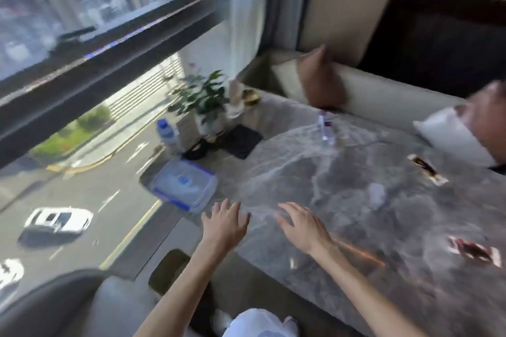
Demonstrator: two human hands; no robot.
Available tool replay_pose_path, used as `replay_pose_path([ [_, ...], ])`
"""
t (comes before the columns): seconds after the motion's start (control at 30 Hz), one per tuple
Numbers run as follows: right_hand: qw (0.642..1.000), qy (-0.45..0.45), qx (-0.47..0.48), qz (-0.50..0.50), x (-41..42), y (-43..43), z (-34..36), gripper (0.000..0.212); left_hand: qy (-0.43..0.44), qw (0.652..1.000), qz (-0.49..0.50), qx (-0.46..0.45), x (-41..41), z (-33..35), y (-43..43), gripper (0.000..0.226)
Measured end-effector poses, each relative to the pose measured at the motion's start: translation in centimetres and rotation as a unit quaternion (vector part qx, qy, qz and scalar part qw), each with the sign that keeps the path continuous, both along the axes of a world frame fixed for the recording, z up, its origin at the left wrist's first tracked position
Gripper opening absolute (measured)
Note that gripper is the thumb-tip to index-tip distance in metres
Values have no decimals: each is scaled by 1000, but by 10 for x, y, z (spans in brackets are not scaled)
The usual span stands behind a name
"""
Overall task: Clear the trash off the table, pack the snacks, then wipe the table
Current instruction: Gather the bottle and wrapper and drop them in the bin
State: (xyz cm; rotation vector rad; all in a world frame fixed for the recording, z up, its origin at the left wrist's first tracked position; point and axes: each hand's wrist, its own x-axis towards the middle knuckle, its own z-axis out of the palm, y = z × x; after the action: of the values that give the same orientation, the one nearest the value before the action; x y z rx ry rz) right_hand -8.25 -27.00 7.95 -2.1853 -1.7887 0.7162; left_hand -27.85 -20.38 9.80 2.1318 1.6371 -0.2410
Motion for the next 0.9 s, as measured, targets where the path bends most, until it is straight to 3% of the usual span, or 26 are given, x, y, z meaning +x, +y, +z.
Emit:
replay_pose_path([
  [0.3, 961, -21, 134, -240, 164, -121, 69, 43, -33, 965, -238, 108, 180, 52, -32, 50],
  [0.5, 934, -35, 124, -333, 197, -175, 73, 45, -54, 927, -335, 157, 242, 68, -43, 48],
  [0.7, 912, -58, 129, -386, 213, -170, 94, 45, -73, 896, -400, 179, 275, 81, -5, 49],
  [0.9, 901, -96, 147, -396, 211, -111, 131, 44, -130, 884, -399, 207, 278, 103, 64, 38],
])
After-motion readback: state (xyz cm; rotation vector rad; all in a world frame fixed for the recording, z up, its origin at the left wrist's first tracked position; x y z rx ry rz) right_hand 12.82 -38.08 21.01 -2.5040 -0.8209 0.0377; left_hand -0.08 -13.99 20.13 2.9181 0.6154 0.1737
